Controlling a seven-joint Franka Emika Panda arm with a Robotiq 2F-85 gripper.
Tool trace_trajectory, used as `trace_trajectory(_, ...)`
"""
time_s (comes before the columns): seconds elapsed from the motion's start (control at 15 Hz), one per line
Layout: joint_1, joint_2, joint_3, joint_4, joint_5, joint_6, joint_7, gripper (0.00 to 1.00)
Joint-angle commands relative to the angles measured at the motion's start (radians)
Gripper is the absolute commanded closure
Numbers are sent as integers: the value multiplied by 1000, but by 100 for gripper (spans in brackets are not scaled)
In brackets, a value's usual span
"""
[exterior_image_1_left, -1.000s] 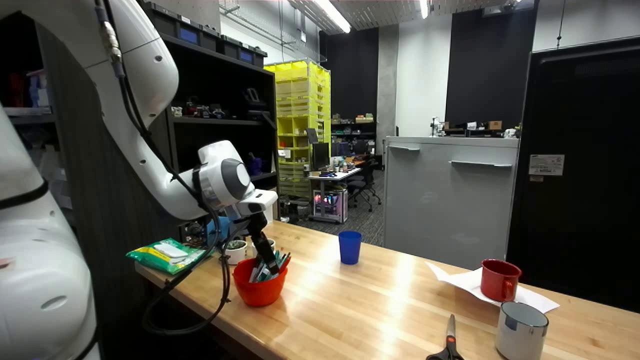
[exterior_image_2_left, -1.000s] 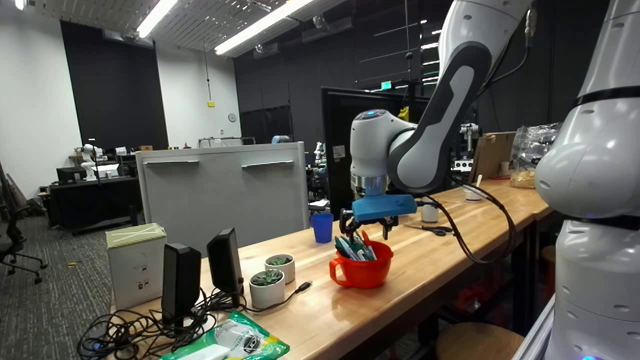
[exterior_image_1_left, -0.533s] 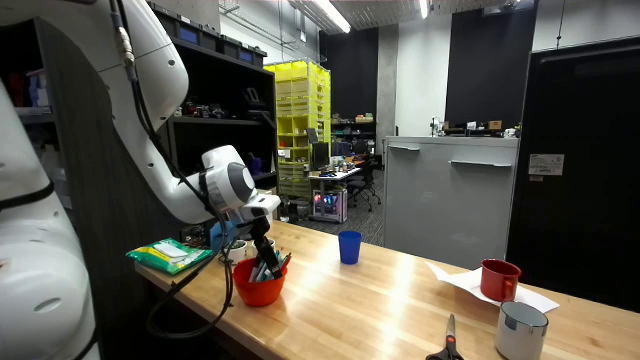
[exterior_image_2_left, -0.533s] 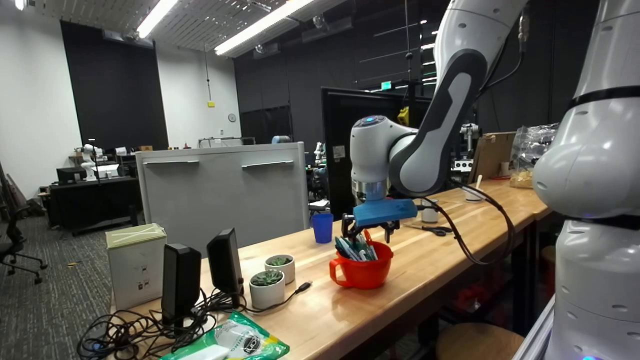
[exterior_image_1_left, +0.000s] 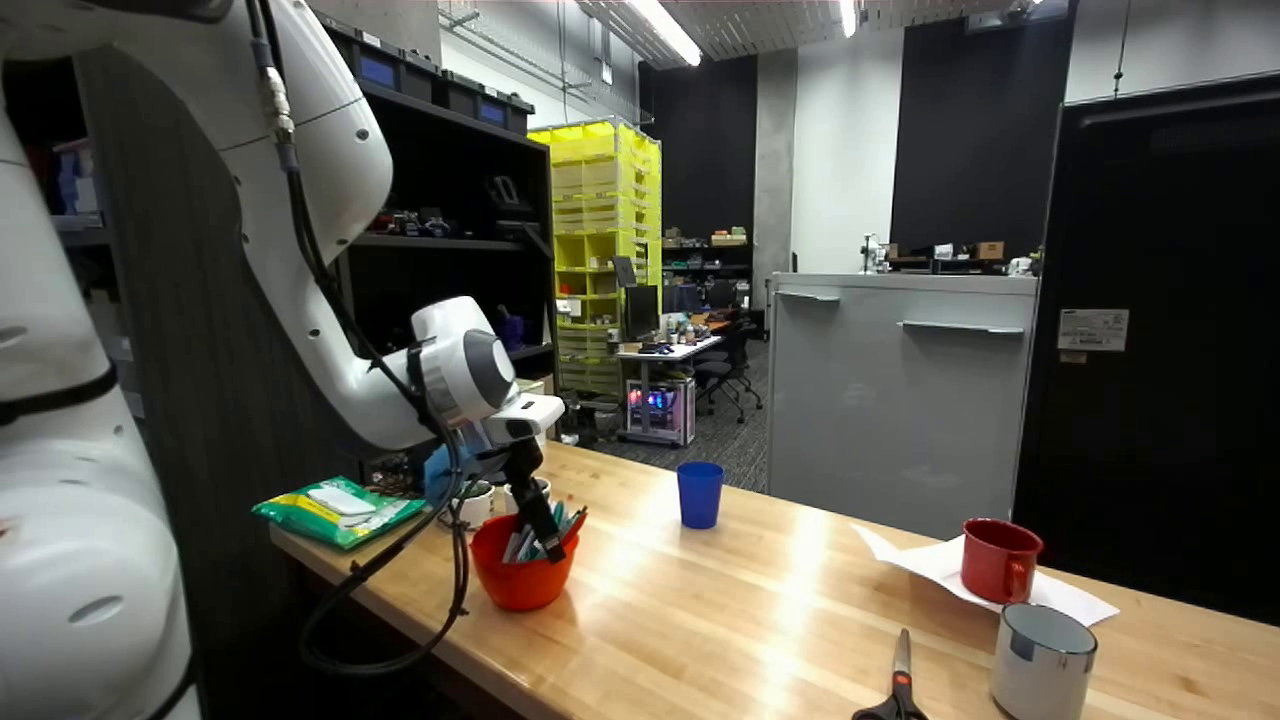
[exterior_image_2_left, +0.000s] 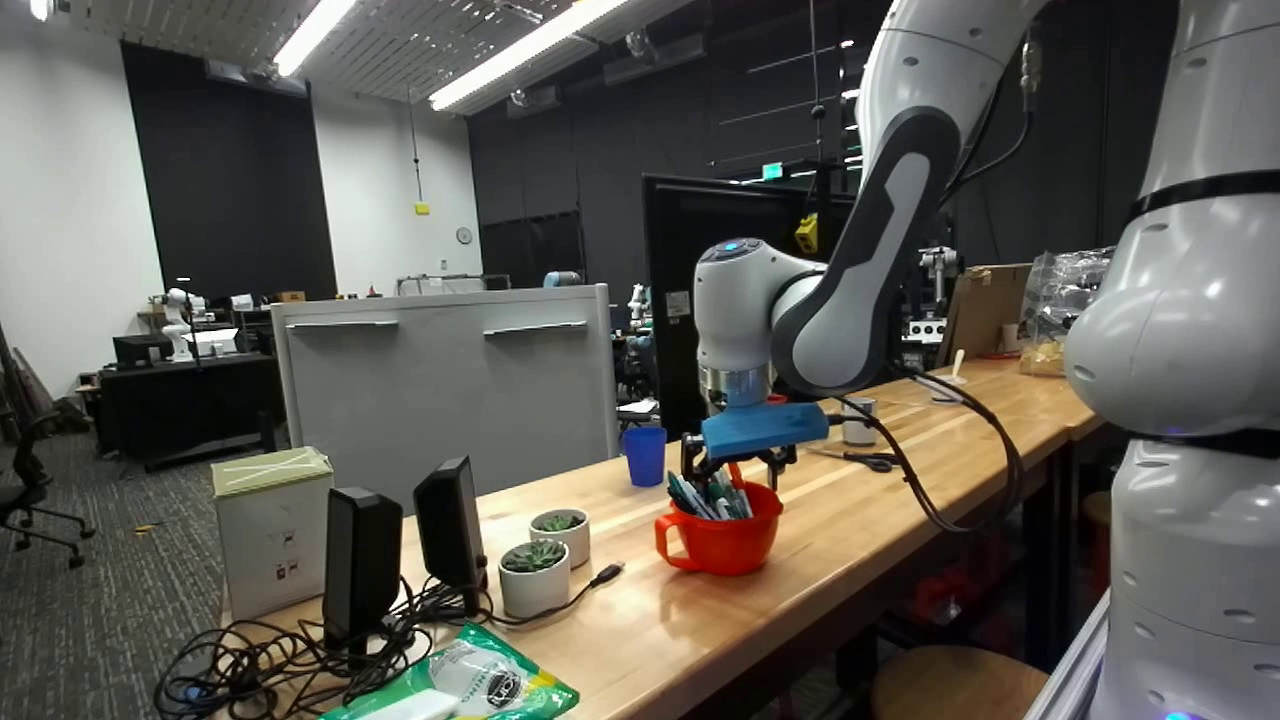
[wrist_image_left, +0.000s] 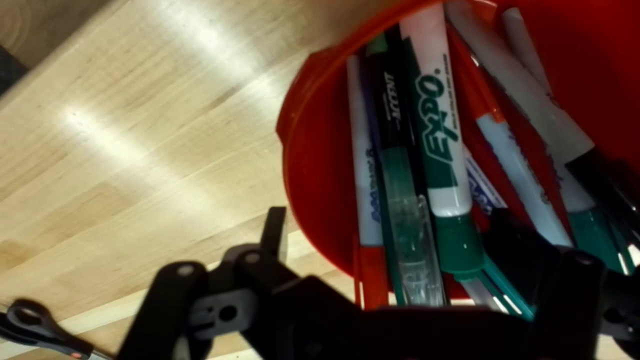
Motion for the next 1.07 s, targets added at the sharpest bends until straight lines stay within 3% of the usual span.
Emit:
trace_trajectory(0.0, -10, -27, 12, -1, -44, -37, 42, 0)
trace_trajectory(0.4, 17, -36, 11, -8, -14, -78, -9, 0)
trace_trajectory(0.73, 34, -64, 13, -9, -6, -177, -23, 0)
trace_trajectory(0.8, 99, -73, -50, -10, -19, -213, -18, 0)
trace_trajectory(1.0, 141, -107, -72, -11, -21, -306, -19, 0)
